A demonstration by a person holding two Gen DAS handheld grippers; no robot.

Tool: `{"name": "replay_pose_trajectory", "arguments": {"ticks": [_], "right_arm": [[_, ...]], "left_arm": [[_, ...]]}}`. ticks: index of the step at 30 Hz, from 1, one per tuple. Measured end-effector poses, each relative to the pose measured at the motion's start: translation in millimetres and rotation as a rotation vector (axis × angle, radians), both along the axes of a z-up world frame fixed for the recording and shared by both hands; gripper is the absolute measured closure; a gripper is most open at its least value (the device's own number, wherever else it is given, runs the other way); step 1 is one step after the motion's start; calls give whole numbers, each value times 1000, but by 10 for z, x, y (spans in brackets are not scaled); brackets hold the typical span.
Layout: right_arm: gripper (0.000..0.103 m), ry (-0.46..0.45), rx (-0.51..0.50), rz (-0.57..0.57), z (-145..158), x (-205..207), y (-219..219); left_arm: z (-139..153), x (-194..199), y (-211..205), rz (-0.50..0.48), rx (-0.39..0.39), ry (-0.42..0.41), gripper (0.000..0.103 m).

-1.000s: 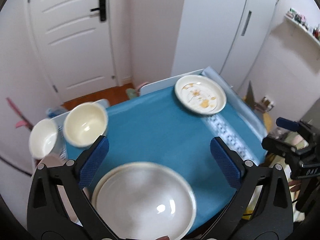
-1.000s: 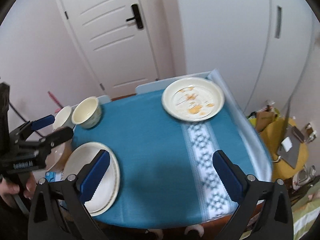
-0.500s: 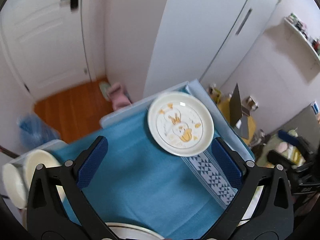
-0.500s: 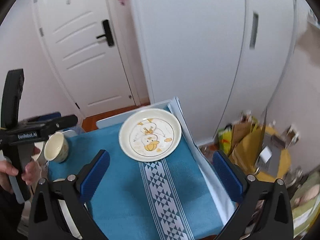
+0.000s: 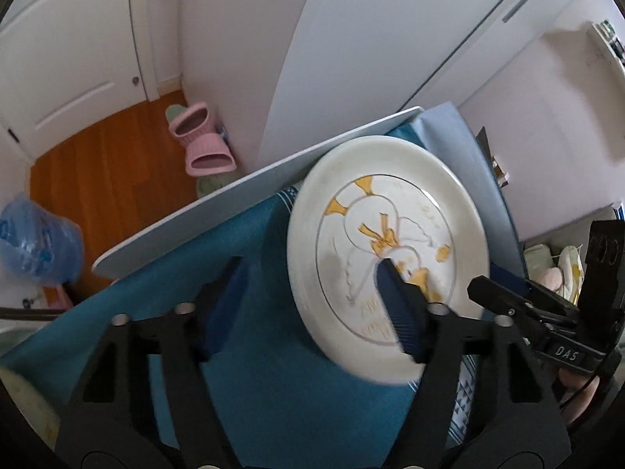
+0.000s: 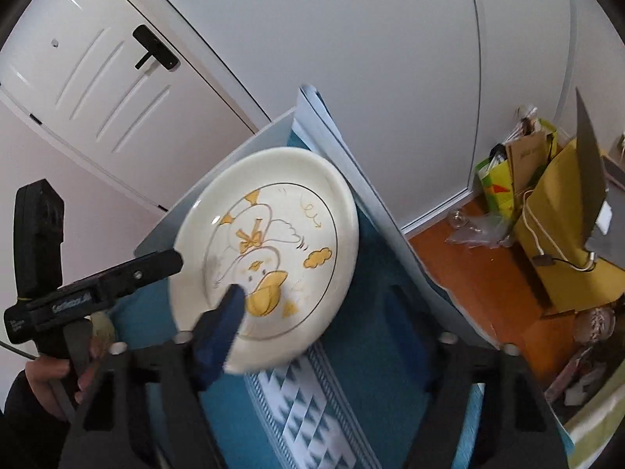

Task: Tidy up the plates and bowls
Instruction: 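Lift the small duck plate and carry it over the plate stack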

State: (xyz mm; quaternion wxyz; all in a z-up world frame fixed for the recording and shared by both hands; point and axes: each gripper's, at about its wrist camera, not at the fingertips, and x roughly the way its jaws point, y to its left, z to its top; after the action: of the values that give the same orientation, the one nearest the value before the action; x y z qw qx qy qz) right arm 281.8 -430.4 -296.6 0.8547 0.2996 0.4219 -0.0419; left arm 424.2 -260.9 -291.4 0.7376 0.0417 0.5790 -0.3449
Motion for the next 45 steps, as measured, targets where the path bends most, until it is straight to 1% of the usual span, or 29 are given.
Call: {"name": "replay_pose_trajectory", "arguments": {"ticks": [2,4,5,6,9,10,12,14,17,19,21,23,27,30,33,36,38,41,45], "right_arm": [[49,-6,-2,-13,-34,29,-2],[53,-20,-6,-17,-27,32,9],[57,-20,-12,-17,-22,46,17],[64,-14,-15,-22,-19,59,17],[74,-3,9,-29,-58,92,16],[76,2,-4,-36,-63,92,24],[85,9,-9,-51,-86,93,-10],[90,10,0,-55,-101,92,-42],[90,23,-30,-38,-83,117,-25],[90,23,-32,-29,-79,119,-30],[90,16,-24,-26,-78,95,-51],[90,7,-40,-21,-36,64,-61],[90,-23,-65,-9,105,-3,-67],[90,-45,-86,0,279,-64,-57],[90,-74,-109,29,519,-133,9],[90,-103,-133,67,771,-242,148],[90,-124,-138,91,932,-351,258],[90,-144,-145,118,1099,-497,405],[90,-175,-161,160,1301,-730,660]], "left_arm": [[-57,36,-27,-5,1,8,53],[-94,57,-57,-8,10,3,57],[-114,65,-75,-10,16,3,64],[-118,70,-85,-11,20,2,68],[-130,69,-125,-23,29,-10,76],[-140,62,-142,-28,39,-15,82],[-158,55,-169,-31,51,-30,83],[-168,47,-180,-28,57,-37,83],[-162,28,-198,-31,72,-53,83],[-143,16,-203,-28,75,-69,83],[-89,-17,-204,-29,66,-85,83],[11,-96,-196,-27,55,-100,83],[147,-172,-159,-11,43,-128,83],[346,-263,-63,14,21,-155,83],[573,-392,65,46,10,-183,83],[861,-581,265,87,-6,-222,83],[998,-696,410,112,-23,-242,83],[1215,-924,658,152,-40,-259,83],[1433,-1247,977,192,-43,-289,83]]}}
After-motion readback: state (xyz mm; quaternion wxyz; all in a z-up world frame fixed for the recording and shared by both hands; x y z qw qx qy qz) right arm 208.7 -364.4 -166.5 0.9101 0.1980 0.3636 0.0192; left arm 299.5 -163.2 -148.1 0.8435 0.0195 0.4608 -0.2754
